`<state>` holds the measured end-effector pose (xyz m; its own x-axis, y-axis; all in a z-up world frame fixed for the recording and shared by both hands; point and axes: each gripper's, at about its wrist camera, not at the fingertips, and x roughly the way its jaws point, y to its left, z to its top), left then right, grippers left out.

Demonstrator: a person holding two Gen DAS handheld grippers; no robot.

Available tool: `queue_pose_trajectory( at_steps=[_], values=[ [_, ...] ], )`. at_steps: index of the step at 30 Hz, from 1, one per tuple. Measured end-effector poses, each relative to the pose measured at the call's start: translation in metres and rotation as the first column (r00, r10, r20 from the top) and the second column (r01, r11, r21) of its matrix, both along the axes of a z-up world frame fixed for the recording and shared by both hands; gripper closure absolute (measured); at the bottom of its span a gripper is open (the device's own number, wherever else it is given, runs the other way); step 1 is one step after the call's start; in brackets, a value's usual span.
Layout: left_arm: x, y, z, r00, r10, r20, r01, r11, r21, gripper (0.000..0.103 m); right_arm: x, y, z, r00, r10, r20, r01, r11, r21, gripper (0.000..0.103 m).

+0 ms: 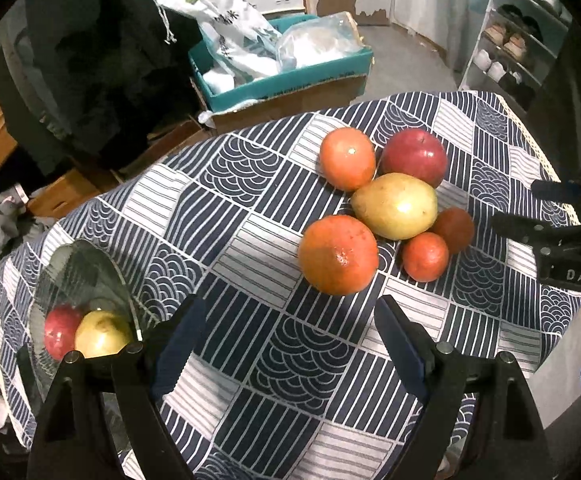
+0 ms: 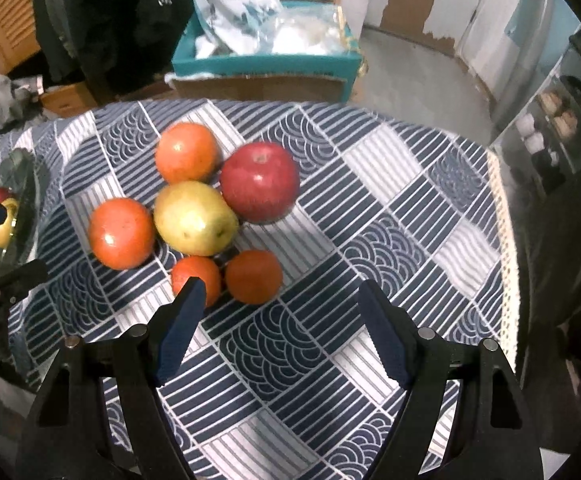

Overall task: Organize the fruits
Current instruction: 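Move both open tools back toward the remaining fruit cluster, then grasp the large orange with the left tool while the right tool grasps a tangerine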

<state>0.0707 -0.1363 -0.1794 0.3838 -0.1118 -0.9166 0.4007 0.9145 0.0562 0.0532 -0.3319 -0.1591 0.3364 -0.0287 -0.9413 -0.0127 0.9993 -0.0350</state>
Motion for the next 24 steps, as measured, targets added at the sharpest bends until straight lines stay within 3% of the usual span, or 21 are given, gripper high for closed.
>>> queue_pose_trajectory(
  at_steps=[11,24],
  values=[
    [0.013,-0.015,-0.02,0.999,-0.026,-0.021,0.026,1.0,-0.009,0.016,0.019,-0.003,-0.048,0.995,-0.012,-0.096,0.019,0.997,0.072,0.026],
    [0.03,-0.033,-0.047,0.996,-0.041,-0.078,0.039,0.999,-0.028,0.016,0.027,-0.014,-0.068,0.992,-0.031,-0.124,0.048,0.989,0.137,0.03]
  ],
)
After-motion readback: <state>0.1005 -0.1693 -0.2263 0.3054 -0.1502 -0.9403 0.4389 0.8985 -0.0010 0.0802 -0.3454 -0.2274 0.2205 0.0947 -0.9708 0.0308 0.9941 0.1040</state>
